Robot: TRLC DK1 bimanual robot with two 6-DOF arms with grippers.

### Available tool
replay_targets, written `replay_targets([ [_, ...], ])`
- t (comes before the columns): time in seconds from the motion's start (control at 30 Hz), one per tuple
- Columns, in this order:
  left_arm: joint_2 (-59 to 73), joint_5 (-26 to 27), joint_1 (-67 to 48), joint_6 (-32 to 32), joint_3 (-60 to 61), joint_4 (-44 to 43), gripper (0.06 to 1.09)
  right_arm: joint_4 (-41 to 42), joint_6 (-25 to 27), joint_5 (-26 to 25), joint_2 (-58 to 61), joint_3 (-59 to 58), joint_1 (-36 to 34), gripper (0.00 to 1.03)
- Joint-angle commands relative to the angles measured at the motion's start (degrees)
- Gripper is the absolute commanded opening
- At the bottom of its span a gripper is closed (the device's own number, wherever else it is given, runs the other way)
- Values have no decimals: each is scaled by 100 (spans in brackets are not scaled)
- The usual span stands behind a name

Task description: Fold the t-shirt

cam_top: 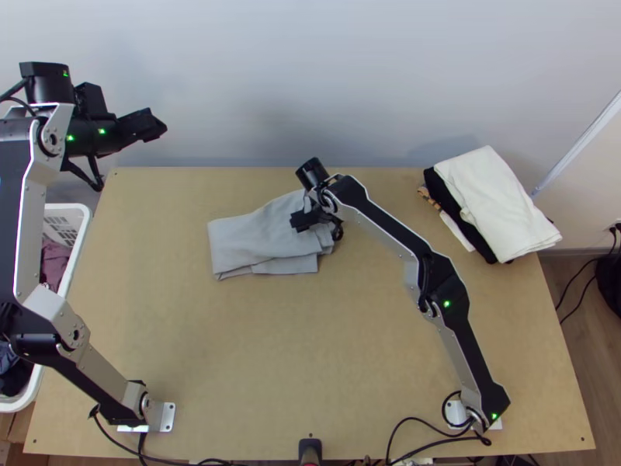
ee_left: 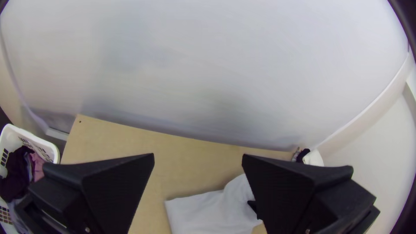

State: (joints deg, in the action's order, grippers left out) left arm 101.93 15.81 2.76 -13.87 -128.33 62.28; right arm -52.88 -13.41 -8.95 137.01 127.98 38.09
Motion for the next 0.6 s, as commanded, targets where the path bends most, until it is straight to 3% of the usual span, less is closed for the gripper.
replay_targets([
  [0.0,-173,18,84,60,133,74,104,-73,-13,-124,194,166,-170,99],
  [0.13,-165,18,128,60,133,74,104,-179,-144,174,256,201,-337,99],
  [0.4,-165,18,128,60,230,82,104,-363,-927,2767,379,245,-1022,99],
  [0.57,-173,18,154,86,221,100,104,-416,-1058,3927,678,236,-1427,99],
])
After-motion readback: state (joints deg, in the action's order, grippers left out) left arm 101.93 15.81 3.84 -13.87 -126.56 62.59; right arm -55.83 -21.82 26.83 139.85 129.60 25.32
